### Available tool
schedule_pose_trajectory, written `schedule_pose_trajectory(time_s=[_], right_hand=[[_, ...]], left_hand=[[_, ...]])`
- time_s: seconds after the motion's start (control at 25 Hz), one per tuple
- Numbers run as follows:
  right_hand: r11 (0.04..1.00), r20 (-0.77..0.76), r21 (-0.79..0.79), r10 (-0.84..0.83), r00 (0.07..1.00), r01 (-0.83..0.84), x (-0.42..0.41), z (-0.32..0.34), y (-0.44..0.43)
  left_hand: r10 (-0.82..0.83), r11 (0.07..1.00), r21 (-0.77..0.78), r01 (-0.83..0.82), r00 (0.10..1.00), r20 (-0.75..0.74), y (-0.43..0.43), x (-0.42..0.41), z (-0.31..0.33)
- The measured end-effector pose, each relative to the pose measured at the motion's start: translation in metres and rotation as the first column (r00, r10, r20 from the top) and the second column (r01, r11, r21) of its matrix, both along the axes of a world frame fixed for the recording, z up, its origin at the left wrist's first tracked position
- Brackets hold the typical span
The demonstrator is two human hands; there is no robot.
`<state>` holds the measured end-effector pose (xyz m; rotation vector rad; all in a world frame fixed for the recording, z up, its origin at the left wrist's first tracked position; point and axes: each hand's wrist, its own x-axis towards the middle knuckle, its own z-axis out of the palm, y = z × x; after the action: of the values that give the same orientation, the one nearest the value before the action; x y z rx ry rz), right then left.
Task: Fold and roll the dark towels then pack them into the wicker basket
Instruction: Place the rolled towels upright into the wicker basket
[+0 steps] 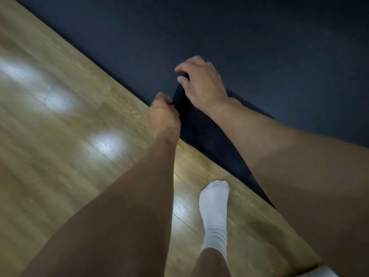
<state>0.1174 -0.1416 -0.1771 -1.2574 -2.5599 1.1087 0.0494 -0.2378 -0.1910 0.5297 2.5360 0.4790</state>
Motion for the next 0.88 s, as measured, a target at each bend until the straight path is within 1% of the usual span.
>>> schedule_pose_trajectory(time_s=[0.08,0.12,0.16,0.2,0.24,0.28,0.32,0.4,0.48,0.56,0.6,0.64,0.68,0.76,0.84,0.88], right_hand=[[0.964,0.107,0.208,0.143,0.984,-0.162,-0.018,-0.003,0.012],[0.929,0.163,0.273,0.210,0.964,-0.248,-0.023,-0.005,0.018],[0.897,0.229,0.269,0.293,0.928,-0.349,-0.026,-0.008,0.025],[0.866,0.308,0.201,0.387,0.869,-0.457,-0.027,-0.010,0.029],[0.828,0.397,0.102,0.474,0.786,-0.551,-0.029,-0.011,0.030],[0.790,0.477,0.027,0.528,0.703,-0.612,-0.028,-0.012,0.031],[0.759,0.533,0.003,0.550,0.643,-0.652,-0.027,-0.011,0.032],[0.706,0.583,0.058,0.550,0.598,-0.706,-0.020,-0.003,0.033],[0.672,0.606,0.109,0.539,0.585,-0.732,-0.006,0.005,0.031],[0.688,0.611,0.077,0.539,0.579,-0.721,0.016,0.005,0.029],[0.707,0.605,0.030,0.550,0.576,-0.707,0.029,0.006,0.029],[0.727,0.585,-0.022,0.566,0.581,-0.686,0.040,0.007,0.029],[0.746,0.559,-0.071,0.580,0.593,-0.663,0.048,0.008,0.030],[0.761,0.537,-0.130,0.593,0.600,-0.636,0.056,0.009,0.035],[0.738,0.588,-0.148,0.600,0.542,-0.658,0.058,0.008,0.039],[0.722,0.622,-0.128,0.592,0.512,-0.680,0.058,0.007,0.039]], left_hand=[[0.026,0.998,0.056,-0.031,0.996,0.089,0.000,-0.011,-0.008],[-0.002,0.999,0.041,-0.004,0.991,0.133,0.001,-0.015,-0.010],[-0.066,0.998,-0.001,0.067,0.988,0.136,0.002,-0.017,-0.010],[-0.151,0.986,-0.058,0.158,0.982,0.109,0.001,-0.019,-0.013],[-0.229,0.966,-0.105,0.237,0.970,0.084,-0.001,-0.021,-0.015],[-0.289,0.945,-0.141,0.296,0.955,0.071,-0.005,-0.022,-0.015],[-0.326,0.926,-0.175,0.336,0.942,0.081,-0.009,-0.021,-0.015],[-0.338,0.918,-0.178,0.356,0.933,0.124,-0.015,-0.014,-0.013],[-0.356,0.922,-0.099,0.375,0.920,0.166,-0.018,0.002,-0.005],[-0.469,0.880,-0.039,0.473,0.880,0.080,-0.018,0.023,0.001],[-0.508,0.861,-0.027,0.509,0.861,0.027,-0.017,0.033,0.001],[-0.526,0.850,-0.033,0.526,0.851,0.004,-0.017,0.039,0.001],[-0.525,0.850,-0.039,0.525,0.851,0.020,-0.017,0.044,0.000],[-0.461,0.884,-0.041,0.465,0.884,0.080,-0.016,0.051,-0.004],[-0.361,0.928,-0.046,0.369,0.924,0.124,-0.013,0.055,-0.004],[-0.318,0.942,-0.056,0.330,0.936,0.151,-0.010,0.056,-0.004]])
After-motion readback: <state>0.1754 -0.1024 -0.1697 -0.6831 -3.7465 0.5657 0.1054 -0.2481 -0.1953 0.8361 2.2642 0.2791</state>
